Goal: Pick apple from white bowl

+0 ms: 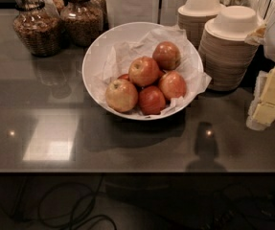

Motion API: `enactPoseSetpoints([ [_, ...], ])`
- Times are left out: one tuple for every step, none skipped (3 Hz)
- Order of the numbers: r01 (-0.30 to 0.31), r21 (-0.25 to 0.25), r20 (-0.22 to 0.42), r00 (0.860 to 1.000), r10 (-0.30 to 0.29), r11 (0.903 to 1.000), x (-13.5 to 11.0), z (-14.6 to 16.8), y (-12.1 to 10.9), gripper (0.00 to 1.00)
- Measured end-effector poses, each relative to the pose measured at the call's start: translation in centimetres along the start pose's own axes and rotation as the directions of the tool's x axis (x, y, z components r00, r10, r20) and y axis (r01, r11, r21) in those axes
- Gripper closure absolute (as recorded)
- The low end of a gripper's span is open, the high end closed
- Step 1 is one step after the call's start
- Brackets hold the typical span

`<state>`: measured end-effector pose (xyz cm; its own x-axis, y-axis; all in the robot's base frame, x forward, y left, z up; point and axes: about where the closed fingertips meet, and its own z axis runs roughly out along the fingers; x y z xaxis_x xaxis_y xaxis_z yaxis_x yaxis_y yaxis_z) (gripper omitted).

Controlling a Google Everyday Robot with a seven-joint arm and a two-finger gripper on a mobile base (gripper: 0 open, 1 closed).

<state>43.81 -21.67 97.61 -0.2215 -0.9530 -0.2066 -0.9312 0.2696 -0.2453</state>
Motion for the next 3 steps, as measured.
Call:
enactPoseSetpoints([
  [0.000, 0.000, 0.000, 1.000, 0.000, 1.0000, 0.0, 0.0, 0.0, 0.00],
  [0.018, 0.011, 0.012, 1.000, -0.018, 0.9998, -0.4, 0.0, -0.2, 0.00],
  [0.084, 0.030, 0.056, 0.995, -0.086, 0.9960, -2.3, 0.5, -1.0, 0.00],
])
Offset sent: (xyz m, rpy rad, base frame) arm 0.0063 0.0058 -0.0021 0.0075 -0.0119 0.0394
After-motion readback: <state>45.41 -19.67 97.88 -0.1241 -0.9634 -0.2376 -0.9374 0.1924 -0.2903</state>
